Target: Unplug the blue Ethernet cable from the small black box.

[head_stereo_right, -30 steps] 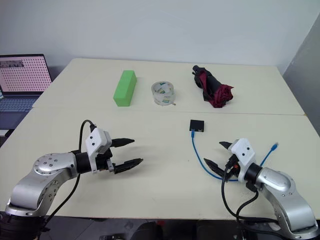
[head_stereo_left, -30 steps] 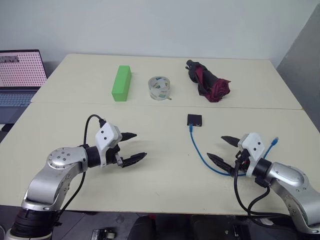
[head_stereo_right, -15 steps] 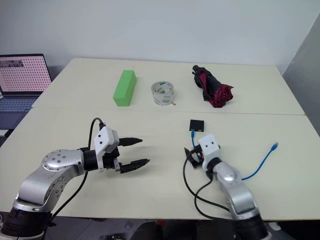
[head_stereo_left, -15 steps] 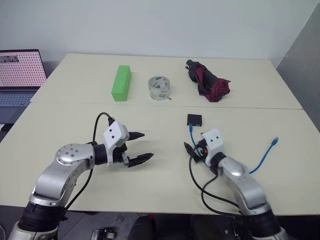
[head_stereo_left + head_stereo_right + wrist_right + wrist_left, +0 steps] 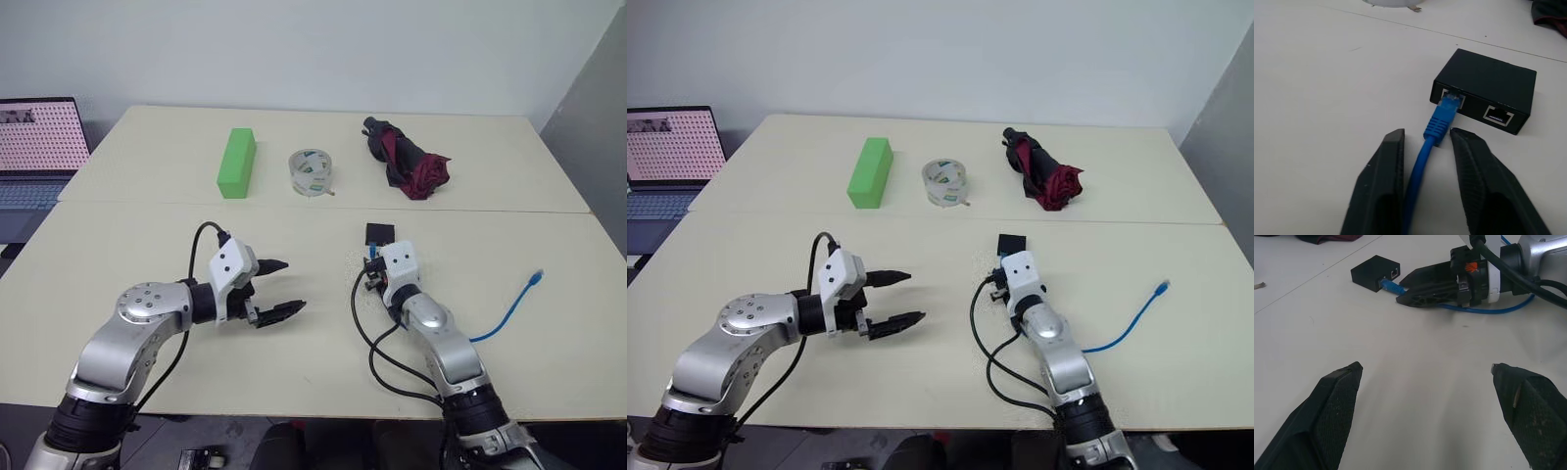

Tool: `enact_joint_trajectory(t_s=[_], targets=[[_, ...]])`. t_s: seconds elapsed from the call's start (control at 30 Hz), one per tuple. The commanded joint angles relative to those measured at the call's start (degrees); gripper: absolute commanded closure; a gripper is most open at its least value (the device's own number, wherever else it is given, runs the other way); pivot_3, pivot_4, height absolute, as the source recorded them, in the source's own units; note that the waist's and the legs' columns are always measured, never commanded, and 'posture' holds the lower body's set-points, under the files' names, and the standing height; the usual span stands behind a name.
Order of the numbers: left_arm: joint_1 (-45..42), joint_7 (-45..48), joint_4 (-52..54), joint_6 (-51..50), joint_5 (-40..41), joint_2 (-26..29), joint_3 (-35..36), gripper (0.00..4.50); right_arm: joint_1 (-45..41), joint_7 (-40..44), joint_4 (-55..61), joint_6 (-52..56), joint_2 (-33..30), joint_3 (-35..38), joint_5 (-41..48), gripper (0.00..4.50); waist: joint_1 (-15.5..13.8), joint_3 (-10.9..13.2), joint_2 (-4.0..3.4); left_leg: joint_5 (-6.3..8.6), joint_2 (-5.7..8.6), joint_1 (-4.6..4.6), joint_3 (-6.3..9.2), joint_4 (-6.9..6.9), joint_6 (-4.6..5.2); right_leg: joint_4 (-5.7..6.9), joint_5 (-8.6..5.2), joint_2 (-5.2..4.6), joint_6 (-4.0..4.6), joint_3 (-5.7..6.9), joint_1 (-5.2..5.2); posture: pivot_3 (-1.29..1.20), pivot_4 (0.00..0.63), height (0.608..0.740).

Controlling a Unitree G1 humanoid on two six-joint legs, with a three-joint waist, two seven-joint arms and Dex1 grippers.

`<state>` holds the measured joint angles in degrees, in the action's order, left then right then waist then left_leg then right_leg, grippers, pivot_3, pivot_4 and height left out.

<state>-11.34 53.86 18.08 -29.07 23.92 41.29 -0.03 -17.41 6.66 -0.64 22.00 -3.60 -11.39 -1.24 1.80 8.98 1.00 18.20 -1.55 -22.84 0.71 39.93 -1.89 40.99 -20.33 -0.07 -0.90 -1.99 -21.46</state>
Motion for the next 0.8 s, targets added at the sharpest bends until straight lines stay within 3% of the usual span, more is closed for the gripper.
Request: enact_joint_trajectory(t_s=[0.03, 0.1, 0.27, 0.37, 0.6, 0.8], targets=[[0.2, -0.3, 0.89, 1.33, -0.64, -0.16, -0.39, 0.0, -1.56, -0.39, -0.71, -0.48, 0.07, 0.59, -1.03, 3.93, 0.0, 0.0, 0.0, 0.0, 0.0, 0.0, 0.0, 0.0, 0.0, 0.0, 0.0, 0.0, 0.0, 0.0, 0.0, 0.0, 0.15, 0.74], [0.31, -0.56, 0.79, 1.39, -0.63, -0.19, -0.28, 0.0, -1.84, -0.05, -0.55, -0.47, -0.42, 0.8, -1.23, 4.35, -0.02, 0.0, 0.0, 0.0, 0.0, 0.0, 0.0, 0.0, 0.0, 0.0, 0.0, 0.0, 0.0, 0.0, 0.0, 0.0, 0.15, 0.74], [0.52, -1.44, -0.33, 0.48, 0.36, -0.67, 0.6, 0.0, -1.38, 6.84, 4.04, -3.36, -6.18, -0.7, -1.37, 4.43, -0.1, 0.01, -0.01, 0.0, 0.01, -0.03, 0.01, 0.0, 0.0, -0.02, 0.0, -0.01, 0.0, 0.0, 0.0, 0.0, 0.15, 0.74], [-0.13, -1.16, -1.38, -1.77, 2.97, -1.22, 1.87, 0.0, -0.58, 15.25, 8.28, -10.41, -14.41, -3.9, -3.14, 4.43, -0.07, 0.03, -0.04, 0.0, 0.02, -0.04, 0.0, 0.0, 0.01, -0.02, 0.0, -0.01, 0.0, 0.0, -0.02, 0.0, 0.15, 0.74], [-4.51, 0.94, -5.68, -10.89, 11.94, -1.28, 5.84, 0.0, -3.77, 27.1, 9.41, -29.43, -26.7, -5.65, -5.79, 4.45, 0.03, 0.05, -0.05, 0.01, -0.02, -0.04, 0.01, 0.02, 0.02, -0.02, 0.0, 0.03, 0.0, 0.02, -0.02, 0.0, 0.15, 0.74], [-8.94, 3.21, -7.08, -19.42, 20.65, -1.36, 7.92, 0.0, -9.32, 32.33, 5.16, -45.29, -31.53, -6.12, -6.62, 4.46, 0.02, 0.04, -0.03, 0.0, -0.03, -0.03, 0.03, 0.04, 0.01, -0.05, 0.0, 0.02, 0.0, 0.06, 0.01, 0.0, 0.15, 0.74]])
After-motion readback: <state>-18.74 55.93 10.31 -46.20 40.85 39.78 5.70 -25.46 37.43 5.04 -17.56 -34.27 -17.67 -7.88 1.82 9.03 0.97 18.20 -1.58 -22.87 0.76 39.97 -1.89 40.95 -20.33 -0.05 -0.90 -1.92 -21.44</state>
